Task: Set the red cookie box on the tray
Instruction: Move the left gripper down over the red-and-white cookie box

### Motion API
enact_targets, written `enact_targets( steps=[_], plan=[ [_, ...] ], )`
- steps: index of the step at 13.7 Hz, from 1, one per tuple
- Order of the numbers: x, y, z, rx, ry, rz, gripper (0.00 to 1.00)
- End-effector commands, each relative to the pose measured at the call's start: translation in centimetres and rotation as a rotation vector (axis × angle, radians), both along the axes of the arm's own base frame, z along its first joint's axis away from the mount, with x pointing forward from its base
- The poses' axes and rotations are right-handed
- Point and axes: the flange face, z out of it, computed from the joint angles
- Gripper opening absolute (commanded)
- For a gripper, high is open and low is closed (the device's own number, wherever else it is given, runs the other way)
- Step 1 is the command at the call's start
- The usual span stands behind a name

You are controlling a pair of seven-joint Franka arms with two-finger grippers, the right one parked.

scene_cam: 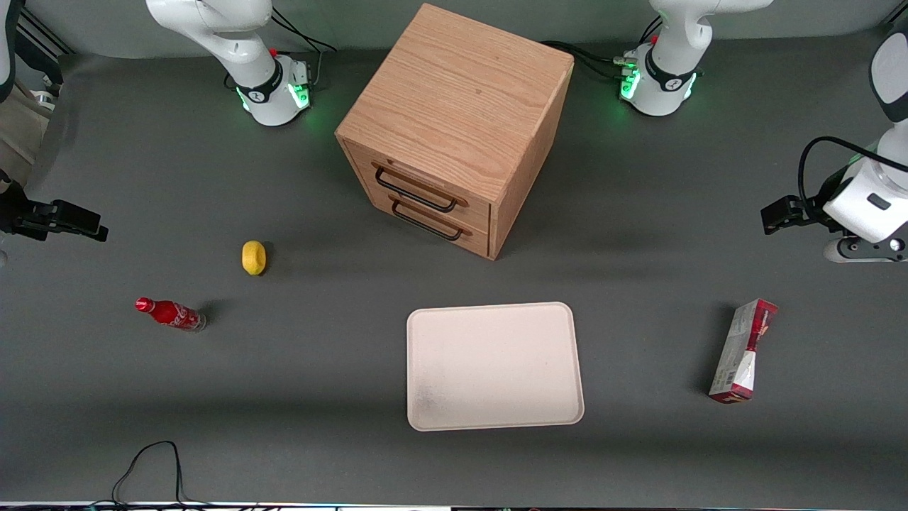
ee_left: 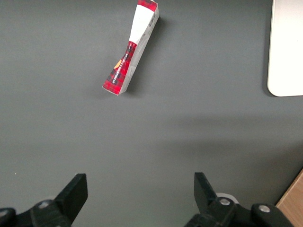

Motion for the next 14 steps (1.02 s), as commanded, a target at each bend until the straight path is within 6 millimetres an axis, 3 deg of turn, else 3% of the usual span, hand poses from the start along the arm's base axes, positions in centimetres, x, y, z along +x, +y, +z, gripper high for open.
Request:
enact_targets(
  steps=[1, 4, 9, 12, 14],
  plan=[
    [0.1, 0.1, 1.2, 0.024, 0.01, 0.016, 1.0],
    [0.7, 0.0, 2.4, 0.029, 0.027, 0.024, 1.0],
    [1.1, 1.5, 1.5, 0.033, 0.058, 0.047, 1.0],
    [1.2, 1.4, 2.6, 0.025, 0.04, 0.05, 1.0],
    [1.7, 1.7, 1.9, 0.015, 0.038, 0.038, 1.0]
  ],
)
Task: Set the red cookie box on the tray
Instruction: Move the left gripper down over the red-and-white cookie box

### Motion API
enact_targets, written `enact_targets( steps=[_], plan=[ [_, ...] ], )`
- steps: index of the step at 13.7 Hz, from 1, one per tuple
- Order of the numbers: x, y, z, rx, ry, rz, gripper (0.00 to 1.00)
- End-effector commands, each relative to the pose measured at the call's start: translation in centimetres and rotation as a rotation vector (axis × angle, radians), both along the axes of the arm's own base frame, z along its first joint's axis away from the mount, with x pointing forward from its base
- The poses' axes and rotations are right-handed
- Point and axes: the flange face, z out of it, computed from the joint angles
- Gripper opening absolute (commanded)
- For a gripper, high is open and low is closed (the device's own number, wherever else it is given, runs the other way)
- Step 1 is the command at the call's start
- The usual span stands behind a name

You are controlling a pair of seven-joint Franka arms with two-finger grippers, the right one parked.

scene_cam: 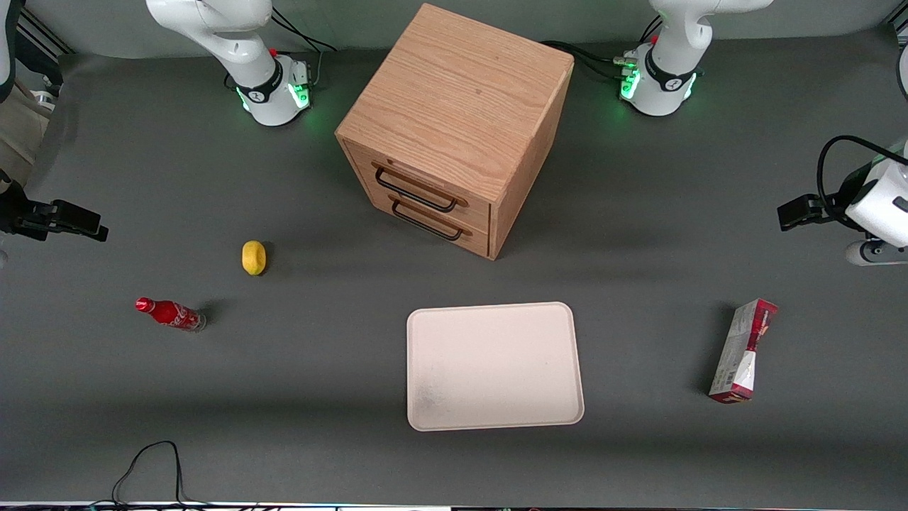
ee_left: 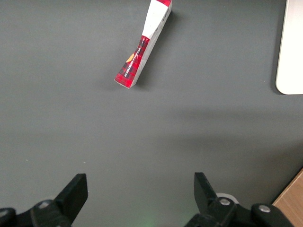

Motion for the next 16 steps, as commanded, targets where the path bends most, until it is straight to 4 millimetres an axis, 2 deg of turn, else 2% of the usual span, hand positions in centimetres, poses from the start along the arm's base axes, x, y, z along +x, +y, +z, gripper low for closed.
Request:
enact_targets(
  steps=[1, 2, 4, 6, 8, 10, 11, 13, 14, 16],
  plan=[
    [0.8, 0.8, 0.6, -0.007, -0.008, 0.002, 1.0],
    [0.8, 1.4, 1.9, -0.008, -0.021, 0.006, 1.0],
    [1.3, 0.6, 2.2, -0.01, -0.031, -0.006, 1.0],
    [2.4, 1.1, 0.5, -0.004, -0.005, -0.019, 1.0],
    [3.8, 1.7, -0.9, -0.011, 0.011, -0.101, 1.0],
    [5.6, 4.0, -2.7, -0.039, 0.04, -0.285, 1.0],
    [6.8, 4.4, -3.7, -0.057, 0.053, -0.398, 1.0],
    [9.5, 7.7, -4.9, -0.08, 0.043, -0.524, 1.0],
    [10.6, 8.6, -5.4, -0.092, 0.031, -0.557, 1.0],
    [11.7, 8.7, -5.9, -0.099, 0.02, -0.556, 1.0]
  ],
)
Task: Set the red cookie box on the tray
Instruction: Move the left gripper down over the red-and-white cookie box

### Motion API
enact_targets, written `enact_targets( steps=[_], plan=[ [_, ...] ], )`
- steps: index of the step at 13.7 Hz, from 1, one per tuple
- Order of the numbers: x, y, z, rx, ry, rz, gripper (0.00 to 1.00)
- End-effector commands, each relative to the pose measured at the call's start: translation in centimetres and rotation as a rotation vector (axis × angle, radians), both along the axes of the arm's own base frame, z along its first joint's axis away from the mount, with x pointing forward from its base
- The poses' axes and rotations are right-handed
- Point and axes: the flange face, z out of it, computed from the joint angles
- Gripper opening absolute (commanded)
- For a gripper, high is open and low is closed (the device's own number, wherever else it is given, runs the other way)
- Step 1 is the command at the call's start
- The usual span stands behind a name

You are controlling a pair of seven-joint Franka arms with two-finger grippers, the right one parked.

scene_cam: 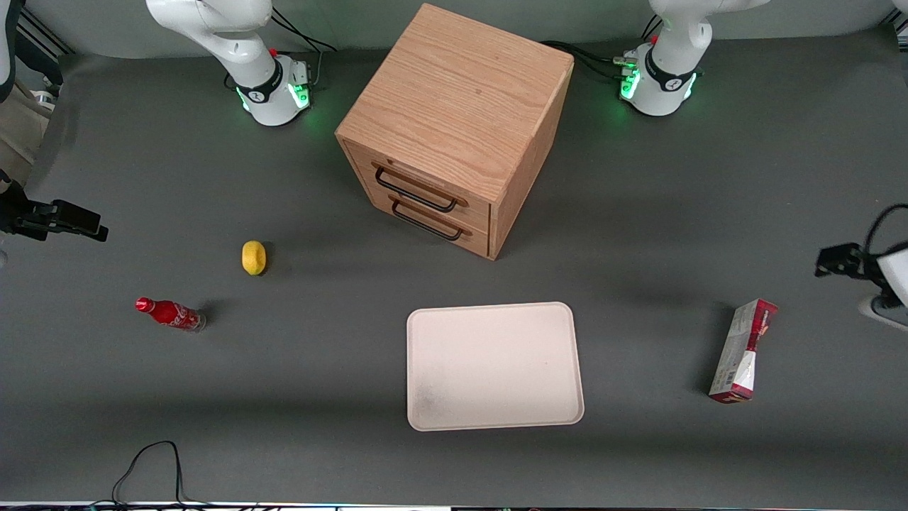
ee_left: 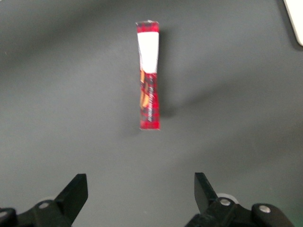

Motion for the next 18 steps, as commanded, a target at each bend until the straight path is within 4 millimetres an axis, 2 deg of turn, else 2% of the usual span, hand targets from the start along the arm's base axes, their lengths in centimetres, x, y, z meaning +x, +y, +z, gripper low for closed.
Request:
enact_targets(
  steps=[1, 4, 6, 9, 11, 13, 18],
  plan=[
    [2.1, -0.4, 0.1, -0.02, -0.022, -0.048, 1.0],
    [2.8, -0.1, -1.3, -0.02, -0.025, -0.053, 1.0],
    [3.3, -0.7, -2.7, -0.018, -0.022, -0.053, 1.0],
    [4.7, -0.2, -6.9, -0.017, -0.024, -0.067, 1.0],
    [5.2, 0.0, -11.1, -0.023, -0.011, -0.067, 1.0],
    [5.0, -1.3, -14.6, -0.048, -0.013, -0.076, 1.0],
    [4.3, -1.9, -20.6, -0.073, -0.049, -0.142, 1.0]
  ],
)
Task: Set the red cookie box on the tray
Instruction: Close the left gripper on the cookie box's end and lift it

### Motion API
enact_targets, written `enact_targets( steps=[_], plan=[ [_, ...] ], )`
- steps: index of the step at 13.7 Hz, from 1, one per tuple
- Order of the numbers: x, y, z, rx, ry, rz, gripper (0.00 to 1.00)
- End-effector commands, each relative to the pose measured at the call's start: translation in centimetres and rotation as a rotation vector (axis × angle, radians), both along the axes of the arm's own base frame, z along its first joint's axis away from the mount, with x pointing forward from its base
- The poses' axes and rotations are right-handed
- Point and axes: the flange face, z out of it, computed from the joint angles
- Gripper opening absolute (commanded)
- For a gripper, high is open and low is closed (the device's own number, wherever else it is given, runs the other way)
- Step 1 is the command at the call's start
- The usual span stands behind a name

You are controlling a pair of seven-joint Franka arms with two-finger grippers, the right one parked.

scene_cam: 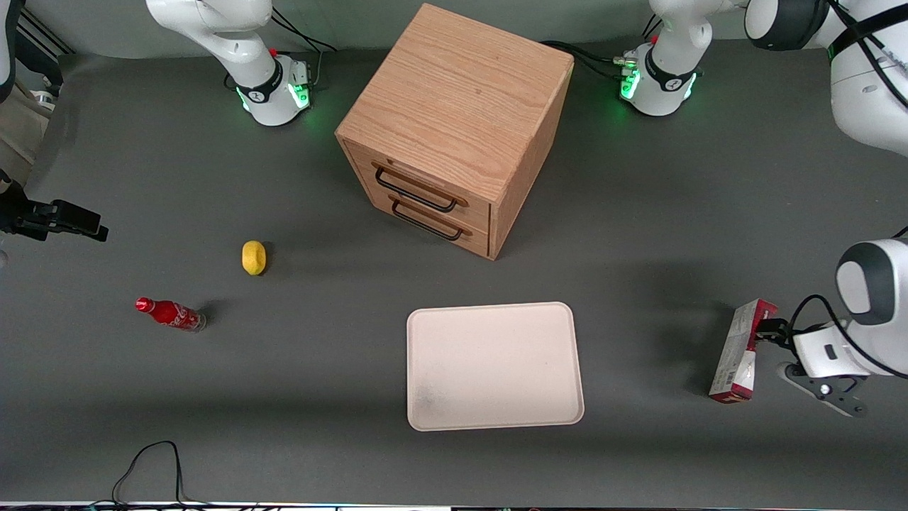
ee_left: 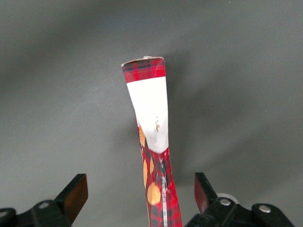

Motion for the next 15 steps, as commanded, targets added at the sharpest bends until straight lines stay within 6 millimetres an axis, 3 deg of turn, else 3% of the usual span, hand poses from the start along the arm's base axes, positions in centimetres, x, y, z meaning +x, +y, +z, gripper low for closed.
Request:
enact_targets(
  steps=[1, 4, 15],
  plan=[
    [-1.0, -0.4, -2.0, -0.012, -0.027, -0.037, 1.0],
    [-1.5, -0.7, -3.8, -0.015, -0.043, -0.04, 1.0],
    [-2.1, -0.9, -5.7, -0.037, -0.055, -0.022, 1.0]
  ],
)
